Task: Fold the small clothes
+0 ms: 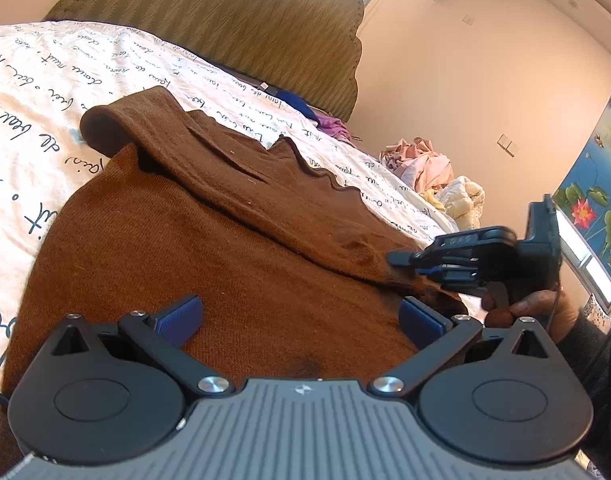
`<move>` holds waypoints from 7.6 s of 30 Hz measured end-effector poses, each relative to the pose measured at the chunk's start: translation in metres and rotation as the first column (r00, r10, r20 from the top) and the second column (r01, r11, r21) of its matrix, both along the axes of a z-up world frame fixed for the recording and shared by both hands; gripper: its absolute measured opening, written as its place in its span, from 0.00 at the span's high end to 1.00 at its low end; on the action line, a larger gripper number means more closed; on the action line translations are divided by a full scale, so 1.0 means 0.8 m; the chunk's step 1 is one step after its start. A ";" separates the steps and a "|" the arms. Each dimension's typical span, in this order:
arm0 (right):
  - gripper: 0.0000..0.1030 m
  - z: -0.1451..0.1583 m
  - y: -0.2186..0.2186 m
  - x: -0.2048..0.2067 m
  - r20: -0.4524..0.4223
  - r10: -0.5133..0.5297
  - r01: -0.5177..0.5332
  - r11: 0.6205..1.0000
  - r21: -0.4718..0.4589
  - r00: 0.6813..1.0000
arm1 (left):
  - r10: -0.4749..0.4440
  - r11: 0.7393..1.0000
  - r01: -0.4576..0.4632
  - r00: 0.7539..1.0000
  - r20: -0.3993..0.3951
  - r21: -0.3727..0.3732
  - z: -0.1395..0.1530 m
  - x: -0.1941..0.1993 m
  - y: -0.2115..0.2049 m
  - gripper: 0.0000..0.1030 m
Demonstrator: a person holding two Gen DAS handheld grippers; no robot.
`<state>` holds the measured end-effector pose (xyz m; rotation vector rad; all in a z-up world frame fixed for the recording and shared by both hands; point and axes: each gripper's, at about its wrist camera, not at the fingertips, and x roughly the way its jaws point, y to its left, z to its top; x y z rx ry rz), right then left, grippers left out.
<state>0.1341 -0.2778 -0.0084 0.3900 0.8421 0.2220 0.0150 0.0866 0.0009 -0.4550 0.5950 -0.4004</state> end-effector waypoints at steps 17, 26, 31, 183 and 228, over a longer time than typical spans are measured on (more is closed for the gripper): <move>0.87 0.031 -0.093 -0.032 0.193 -0.263 0.268 0.963 0.000 0.945 | -0.077 0.993 0.070 0.995 0.063 0.099 0.053 0.020 -0.021 0.00; 0.81 -0.018 -0.027 0.011 0.136 -0.127 0.157 0.960 -0.234 0.982 | 0.015 0.905 -0.016 1.000 0.007 0.425 0.038 0.213 -0.070 0.03; 0.81 -0.041 -0.067 -0.003 0.230 -0.112 0.146 0.980 -0.134 0.967 | 0.023 0.899 -0.012 1.000 -0.019 0.437 0.010 0.247 -0.046 0.00; 0.10 -0.016 0.031 -0.303 0.186 0.019 0.049 0.933 -0.356 0.982 | 0.053 0.881 -0.024 0.997 -0.049 0.472 0.050 -0.149 -0.030 0.00; 0.04 -0.011 -0.104 -0.387 -0.031 -0.005 0.010 0.986 0.168 1.000 | 0.058 0.985 -0.108 0.940 -0.336 -0.132 0.033 -0.194 0.088 0.06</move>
